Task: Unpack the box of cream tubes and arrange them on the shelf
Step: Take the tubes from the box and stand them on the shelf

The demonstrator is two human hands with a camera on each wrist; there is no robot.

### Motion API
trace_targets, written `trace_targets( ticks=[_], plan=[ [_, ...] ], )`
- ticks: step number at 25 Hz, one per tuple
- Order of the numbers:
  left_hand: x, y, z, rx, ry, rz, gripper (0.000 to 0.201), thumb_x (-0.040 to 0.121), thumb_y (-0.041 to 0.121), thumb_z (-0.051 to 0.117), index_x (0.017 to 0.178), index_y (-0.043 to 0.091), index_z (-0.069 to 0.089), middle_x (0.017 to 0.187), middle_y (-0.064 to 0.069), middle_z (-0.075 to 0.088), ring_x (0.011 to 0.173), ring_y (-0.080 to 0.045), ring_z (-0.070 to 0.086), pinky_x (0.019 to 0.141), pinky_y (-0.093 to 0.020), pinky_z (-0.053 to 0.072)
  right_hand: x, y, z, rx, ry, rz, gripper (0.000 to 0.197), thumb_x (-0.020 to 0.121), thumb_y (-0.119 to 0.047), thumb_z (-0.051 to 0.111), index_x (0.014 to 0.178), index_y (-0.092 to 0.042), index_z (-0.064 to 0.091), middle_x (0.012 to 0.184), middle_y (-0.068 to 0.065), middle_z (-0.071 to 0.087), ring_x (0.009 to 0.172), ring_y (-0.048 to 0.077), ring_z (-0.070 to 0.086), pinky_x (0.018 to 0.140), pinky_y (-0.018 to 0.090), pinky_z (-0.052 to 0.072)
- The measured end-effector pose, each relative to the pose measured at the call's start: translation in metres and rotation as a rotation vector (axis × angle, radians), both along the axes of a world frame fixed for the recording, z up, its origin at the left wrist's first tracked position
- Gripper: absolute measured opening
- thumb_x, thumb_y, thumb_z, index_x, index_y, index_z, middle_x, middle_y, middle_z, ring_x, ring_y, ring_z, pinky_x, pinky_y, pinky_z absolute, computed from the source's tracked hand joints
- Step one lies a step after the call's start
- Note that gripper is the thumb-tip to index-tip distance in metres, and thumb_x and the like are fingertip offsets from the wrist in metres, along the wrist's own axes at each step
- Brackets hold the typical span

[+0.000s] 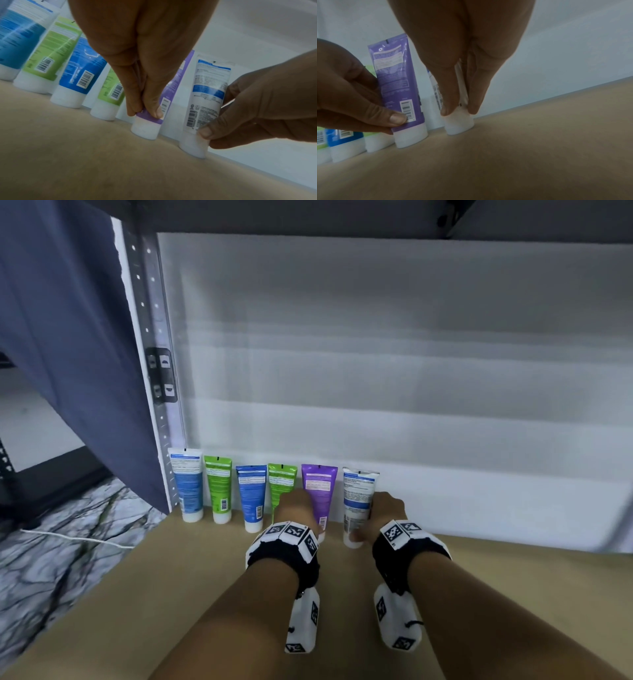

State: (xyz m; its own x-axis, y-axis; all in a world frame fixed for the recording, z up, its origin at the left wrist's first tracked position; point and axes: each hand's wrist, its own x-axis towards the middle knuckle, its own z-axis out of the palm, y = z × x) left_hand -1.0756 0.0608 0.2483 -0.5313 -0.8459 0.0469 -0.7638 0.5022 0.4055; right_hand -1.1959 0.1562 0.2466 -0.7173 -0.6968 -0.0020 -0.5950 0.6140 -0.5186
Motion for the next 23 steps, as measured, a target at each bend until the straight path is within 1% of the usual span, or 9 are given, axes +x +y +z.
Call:
trace_targets(
  ticks=[5, 7, 10, 12, 15, 17, 19, 21, 23],
  plan=[
    [-0.015, -0.013, 0.004, 0.049, -0.073, -0.017, 0.047, 0.071, 0.017, 0.081, 0.112, 0.004, 0.061, 0.114, -0.011, 0.066, 0.107, -0.027, 0.064, 0.081, -0.03, 0.051, -0.006, -0.01, -0.004, -0.043, -0.013, -0.014, 0.071, 0.051, -0.023, 0.092, 0.113, -0.01, 0.06, 0.113, 0.008, 0.068, 0.101, 0.025, 0.067, 0.086, 0.031, 0.055],
    [-0.014, -0.011, 0.001, 0.035, -0.081, -0.025, 0.043, 0.074, 0.021, 0.078, 0.111, 0.005, 0.062, 0.114, -0.011, 0.066, 0.106, -0.027, 0.064, 0.079, -0.029, 0.05, -0.003, -0.009, -0.003, -0.033, -0.018, -0.023, 0.074, 0.056, -0.024, 0.091, 0.117, -0.009, 0.053, 0.119, 0.01, 0.063, 0.107, 0.026, 0.064, 0.085, 0.03, 0.052],
    [-0.003, 0.0, -0.006, -0.01, -0.062, -0.019, 0.04, 0.078, 0.027, 0.074, 0.11, 0.006, 0.061, 0.113, -0.01, 0.065, 0.105, -0.027, 0.064, 0.078, -0.028, 0.049, 0.005, 0.001, 0.0, -0.032, -0.084, -0.073, 0.079, 0.062, -0.024, 0.089, 0.122, -0.01, 0.04, 0.123, 0.011, 0.055, 0.114, 0.029, 0.059, 0.087, 0.032, 0.05],
    [0.011, 0.011, -0.007, -0.033, -0.015, -0.013, 0.034, 0.085, 0.022, 0.068, 0.111, 0.003, 0.06, 0.114, -0.012, 0.065, 0.106, -0.028, 0.063, 0.081, -0.029, 0.048, 0.013, 0.012, 0.002, -0.034, -0.109, -0.113, 0.077, 0.065, -0.024, 0.088, 0.122, -0.009, 0.039, 0.124, 0.012, 0.053, 0.114, 0.029, 0.058, 0.09, 0.034, 0.05],
    [0.045, 0.029, -0.003, -0.021, 0.026, 0.02, 0.023, 0.085, 0.015, 0.065, 0.105, 0.003, 0.063, 0.11, -0.013, 0.065, 0.102, -0.028, 0.063, 0.077, -0.028, 0.047, 0.032, 0.032, 0.007, 0.05, -0.075, -0.104, 0.065, 0.07, -0.019, 0.083, 0.121, -0.006, 0.044, 0.125, 0.014, 0.054, 0.112, 0.028, 0.059, 0.086, 0.03, 0.05],
    [0.075, 0.044, 0.001, -0.006, 0.042, 0.043, 0.025, 0.082, 0.019, 0.069, 0.103, 0.007, 0.065, 0.109, -0.011, 0.065, 0.099, -0.027, 0.064, 0.078, -0.028, 0.049, 0.052, 0.047, 0.011, 0.108, -0.047, -0.047, 0.056, 0.071, -0.019, 0.08, 0.118, -0.006, 0.052, 0.12, 0.012, 0.058, 0.108, 0.027, 0.061, 0.077, 0.026, 0.048],
    [0.111, 0.064, 0.004, 0.012, 0.063, 0.076, 0.026, 0.081, 0.024, 0.07, 0.102, 0.01, 0.066, 0.109, -0.009, 0.064, 0.099, -0.027, 0.064, 0.081, -0.028, 0.05, 0.08, 0.063, 0.017, 0.145, -0.023, 0.03, 0.046, 0.07, -0.021, 0.08, 0.108, -0.008, 0.058, 0.109, 0.011, 0.063, 0.099, 0.025, 0.063, 0.069, 0.023, 0.045],
    [0.151, 0.084, 0.009, 0.007, 0.076, 0.113, 0.024, 0.081, 0.026, 0.069, 0.101, 0.012, 0.068, 0.107, -0.008, 0.066, 0.099, -0.026, 0.065, 0.082, -0.026, 0.05, 0.113, 0.073, 0.022, 0.143, -0.026, 0.098, 0.045, 0.068, -0.024, 0.081, 0.103, -0.01, 0.057, 0.101, 0.009, 0.06, 0.089, 0.023, 0.06, 0.069, 0.023, 0.043],
    [0.188, 0.097, 0.012, -0.029, 0.091, 0.128, 0.02, 0.082, 0.026, 0.067, 0.098, 0.014, 0.071, 0.105, -0.007, 0.069, 0.1, -0.026, 0.065, 0.083, -0.027, 0.05, 0.145, 0.079, 0.024, 0.128, -0.005, 0.166, 0.052, 0.067, -0.025, 0.082, 0.109, -0.007, 0.059, 0.106, 0.008, 0.06, 0.094, 0.023, 0.061, 0.074, 0.025, 0.049]
  ],
)
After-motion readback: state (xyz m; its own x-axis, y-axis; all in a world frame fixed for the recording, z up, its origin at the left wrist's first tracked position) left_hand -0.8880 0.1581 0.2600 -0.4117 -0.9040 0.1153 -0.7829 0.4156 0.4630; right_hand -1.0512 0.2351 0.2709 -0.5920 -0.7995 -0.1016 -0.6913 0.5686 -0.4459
